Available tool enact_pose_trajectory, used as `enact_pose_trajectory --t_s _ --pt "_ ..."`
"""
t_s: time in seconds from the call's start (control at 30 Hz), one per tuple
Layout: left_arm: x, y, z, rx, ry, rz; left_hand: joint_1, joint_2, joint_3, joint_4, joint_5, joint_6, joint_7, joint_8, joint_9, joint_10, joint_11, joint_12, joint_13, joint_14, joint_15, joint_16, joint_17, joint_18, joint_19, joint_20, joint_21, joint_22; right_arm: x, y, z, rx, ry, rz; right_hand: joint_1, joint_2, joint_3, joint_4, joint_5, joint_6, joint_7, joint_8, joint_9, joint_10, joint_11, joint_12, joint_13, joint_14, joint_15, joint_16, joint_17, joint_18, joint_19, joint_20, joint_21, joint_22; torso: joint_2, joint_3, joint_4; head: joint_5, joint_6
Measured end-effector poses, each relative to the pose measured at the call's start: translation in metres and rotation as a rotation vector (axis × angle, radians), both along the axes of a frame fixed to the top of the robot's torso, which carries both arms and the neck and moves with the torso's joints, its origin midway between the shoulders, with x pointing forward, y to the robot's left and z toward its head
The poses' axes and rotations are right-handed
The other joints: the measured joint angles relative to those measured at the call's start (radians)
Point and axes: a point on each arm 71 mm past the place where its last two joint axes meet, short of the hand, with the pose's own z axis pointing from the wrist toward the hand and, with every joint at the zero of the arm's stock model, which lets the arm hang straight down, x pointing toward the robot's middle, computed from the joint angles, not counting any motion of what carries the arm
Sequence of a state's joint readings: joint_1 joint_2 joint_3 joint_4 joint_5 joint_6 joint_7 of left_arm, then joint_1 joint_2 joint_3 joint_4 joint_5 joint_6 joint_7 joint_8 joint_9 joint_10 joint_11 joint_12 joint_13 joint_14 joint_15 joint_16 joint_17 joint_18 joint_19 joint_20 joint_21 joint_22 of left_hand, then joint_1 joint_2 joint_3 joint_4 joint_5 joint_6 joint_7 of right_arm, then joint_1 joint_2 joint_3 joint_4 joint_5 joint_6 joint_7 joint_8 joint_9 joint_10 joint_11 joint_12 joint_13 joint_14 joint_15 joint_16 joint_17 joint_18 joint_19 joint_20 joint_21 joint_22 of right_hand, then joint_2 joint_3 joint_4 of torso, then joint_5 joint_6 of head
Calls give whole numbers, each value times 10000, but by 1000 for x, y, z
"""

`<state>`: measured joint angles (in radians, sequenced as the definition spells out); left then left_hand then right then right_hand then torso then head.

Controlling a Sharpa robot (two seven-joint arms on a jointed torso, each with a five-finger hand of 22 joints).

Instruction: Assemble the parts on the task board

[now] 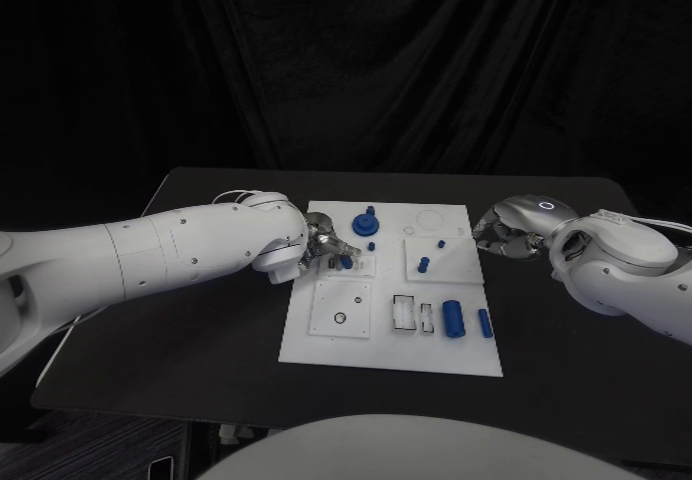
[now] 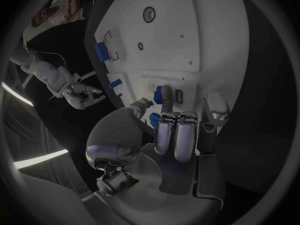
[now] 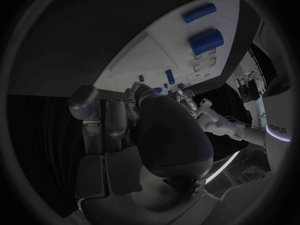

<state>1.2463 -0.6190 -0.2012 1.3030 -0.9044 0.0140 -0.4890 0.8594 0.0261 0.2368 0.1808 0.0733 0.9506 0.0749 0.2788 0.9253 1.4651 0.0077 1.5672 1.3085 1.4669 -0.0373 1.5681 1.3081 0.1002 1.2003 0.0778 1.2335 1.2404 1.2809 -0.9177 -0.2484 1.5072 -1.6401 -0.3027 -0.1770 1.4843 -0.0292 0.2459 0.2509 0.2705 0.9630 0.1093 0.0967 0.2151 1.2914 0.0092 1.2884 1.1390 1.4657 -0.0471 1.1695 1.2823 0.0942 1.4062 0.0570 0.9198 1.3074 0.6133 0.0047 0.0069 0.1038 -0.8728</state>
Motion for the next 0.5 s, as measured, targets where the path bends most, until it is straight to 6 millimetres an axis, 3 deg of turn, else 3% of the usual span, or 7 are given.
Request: enact_pose_trajectory --t_s 0.1,0.37,0.5 --pt "0 0 0 0 0 1 -45 -44 -207 152 -74 1 -1 -3 13 0 0 0 0 0 0 0 0 -1 28 29 0 31 0 0 0 -12 19 -6 0 0 0 0 0 0 0 0 0 0 0 -23 -2 0 0 0 0 0 -1 2 0 0 0 0 0 6 0" --pt "0 1 0 -29 -20 15 -299 106 -821 690 -100 43 29 -3 229 0 0 0 0 0 0 0 -1 -1 28 28 -43 119 0 0 -1 -39 55 -18 0 0 0 0 0 0 0 0 0 -35 35 -25 -32 0 0 -39 -15 1 -1 1 -59 -1 -2 0 0 9 0" --pt "0 1 -1 -58 -40 21 -159 246 -1004 872 465 56 17 96 354 0 0 0 0 0 0 0 -2 -1 28 28 -91 169 0 0 -1 -49 67 -24 0 0 0 0 0 0 0 0 0 -35 35 -25 -50 0 0 -39 -15 0 -1 1 -59 2 -4 -1 1 9 0"
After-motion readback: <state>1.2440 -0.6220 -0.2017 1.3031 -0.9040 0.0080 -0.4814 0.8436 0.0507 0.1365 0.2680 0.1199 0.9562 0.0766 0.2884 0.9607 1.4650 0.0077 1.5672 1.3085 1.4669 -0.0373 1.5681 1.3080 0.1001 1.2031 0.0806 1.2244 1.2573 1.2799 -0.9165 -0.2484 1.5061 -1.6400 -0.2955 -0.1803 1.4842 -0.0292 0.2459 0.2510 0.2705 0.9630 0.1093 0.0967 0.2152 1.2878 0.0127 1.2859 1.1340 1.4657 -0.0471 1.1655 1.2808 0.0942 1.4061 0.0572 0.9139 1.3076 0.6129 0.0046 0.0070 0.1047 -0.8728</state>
